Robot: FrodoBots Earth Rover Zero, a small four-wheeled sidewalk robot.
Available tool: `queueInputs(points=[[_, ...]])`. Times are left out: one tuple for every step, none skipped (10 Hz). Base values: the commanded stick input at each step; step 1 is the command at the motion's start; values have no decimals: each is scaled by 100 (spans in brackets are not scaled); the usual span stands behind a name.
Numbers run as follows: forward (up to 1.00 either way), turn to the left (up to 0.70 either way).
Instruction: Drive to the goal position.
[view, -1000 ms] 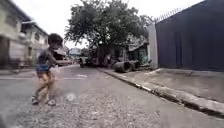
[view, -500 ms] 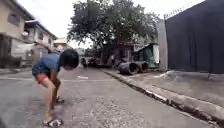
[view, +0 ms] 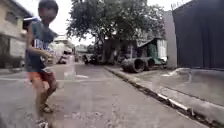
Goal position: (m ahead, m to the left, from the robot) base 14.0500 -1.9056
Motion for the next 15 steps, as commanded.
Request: queueInputs(points=[[-36, 0], [49, 0], [100, 13], [100, 11], [100, 0], [69, 0], [0, 0], [-3, 0], [-94, 0], [0, 44], [0, 3], [0, 39], [0, 12], [0, 0], [0, 0]])
